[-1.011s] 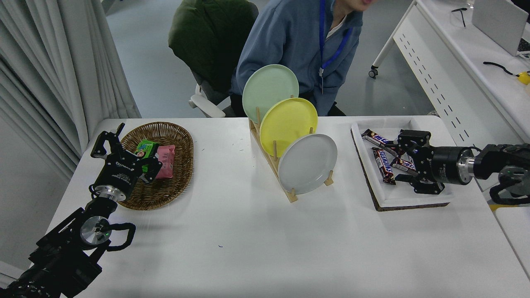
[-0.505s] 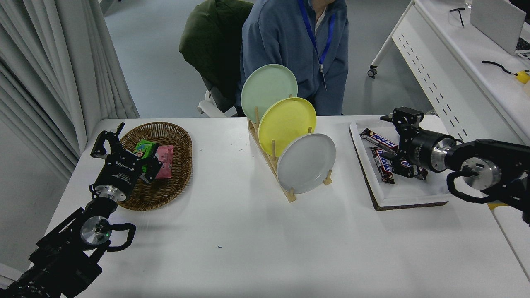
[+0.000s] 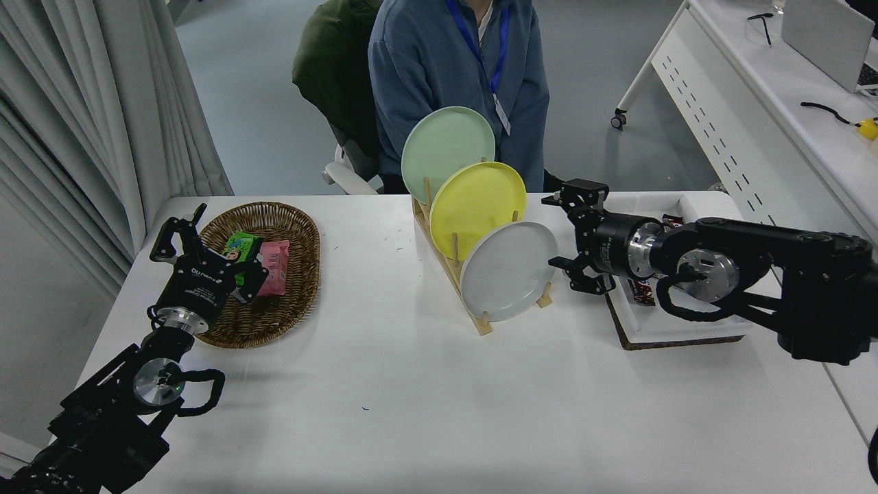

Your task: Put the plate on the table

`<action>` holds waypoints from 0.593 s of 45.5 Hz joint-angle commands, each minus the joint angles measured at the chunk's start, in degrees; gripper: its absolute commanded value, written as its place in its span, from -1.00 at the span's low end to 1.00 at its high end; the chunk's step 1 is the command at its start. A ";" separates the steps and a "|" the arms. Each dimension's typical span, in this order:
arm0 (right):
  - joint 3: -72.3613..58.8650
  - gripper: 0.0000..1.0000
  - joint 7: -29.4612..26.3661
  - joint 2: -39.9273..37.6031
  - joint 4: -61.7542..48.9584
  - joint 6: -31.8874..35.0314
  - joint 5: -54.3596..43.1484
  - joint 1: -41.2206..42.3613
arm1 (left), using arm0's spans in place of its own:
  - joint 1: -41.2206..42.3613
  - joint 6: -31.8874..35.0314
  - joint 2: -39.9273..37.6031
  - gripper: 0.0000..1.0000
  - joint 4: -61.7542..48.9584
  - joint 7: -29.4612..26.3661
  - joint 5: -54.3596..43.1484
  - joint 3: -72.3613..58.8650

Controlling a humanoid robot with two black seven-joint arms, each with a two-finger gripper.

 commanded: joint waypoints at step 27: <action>0.22 0.98 -0.24 10.48 -16.59 5.03 -3.30 -0.66 | 0.03 -0.01 -0.04 1.00 -0.04 0.00 -0.03 0.00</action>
